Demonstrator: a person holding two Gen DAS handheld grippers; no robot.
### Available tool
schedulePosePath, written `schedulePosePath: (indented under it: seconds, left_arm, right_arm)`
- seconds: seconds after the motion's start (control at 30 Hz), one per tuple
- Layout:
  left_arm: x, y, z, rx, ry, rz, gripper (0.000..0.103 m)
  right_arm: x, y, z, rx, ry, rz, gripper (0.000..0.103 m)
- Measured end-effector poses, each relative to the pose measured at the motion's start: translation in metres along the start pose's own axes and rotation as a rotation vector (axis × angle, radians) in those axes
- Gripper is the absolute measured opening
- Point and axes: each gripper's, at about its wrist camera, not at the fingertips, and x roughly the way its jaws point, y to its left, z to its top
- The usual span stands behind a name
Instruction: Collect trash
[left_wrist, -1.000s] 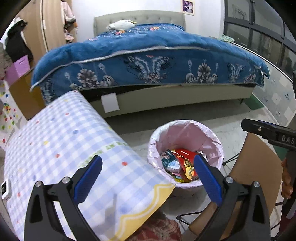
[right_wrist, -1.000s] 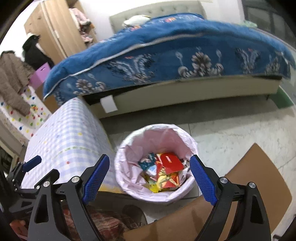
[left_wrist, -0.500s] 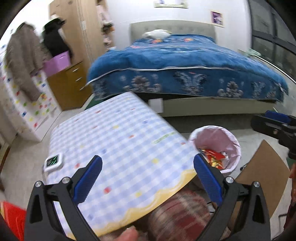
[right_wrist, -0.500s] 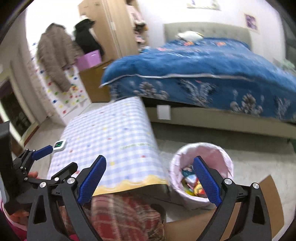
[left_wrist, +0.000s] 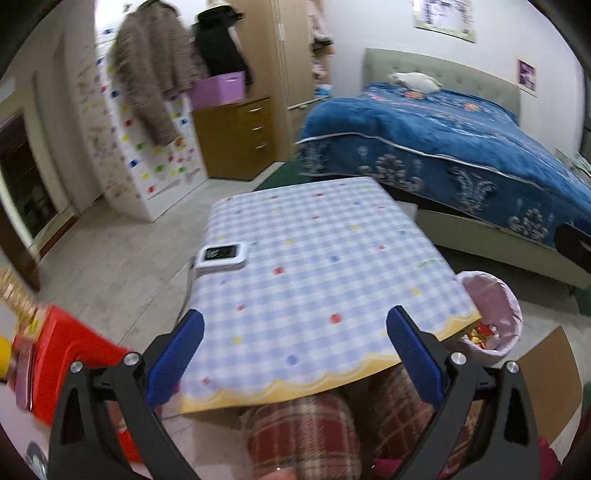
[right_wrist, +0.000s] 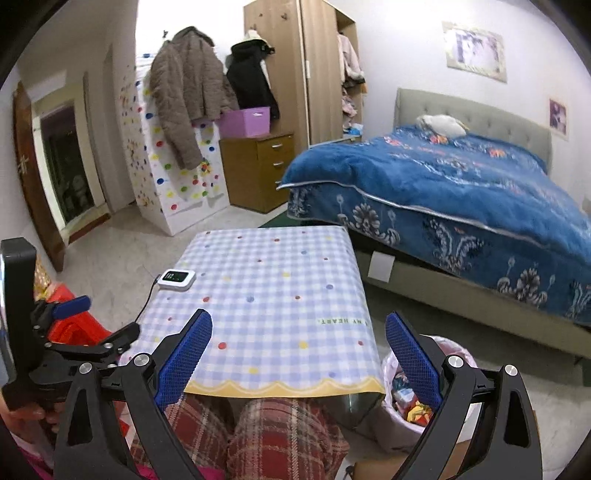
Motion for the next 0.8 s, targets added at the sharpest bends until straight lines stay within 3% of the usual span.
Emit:
schedulePosePath:
  seconds: [0.37, 0.8]
  left_arm:
    - [-0.01, 0.053, -0.019, -0.11, 0.038, 0.08, 0.096]
    - [-0.009, 0.055, -0.016, -0.108, 0.032, 0.072, 0.096]
  right_arm:
    - [0.019, 0.029, -0.013, -0.069, 0.074, 0.036, 0.094]
    - [0.021, 0.033, -0.01, -0.07, 0.077, 0.026, 0.094]
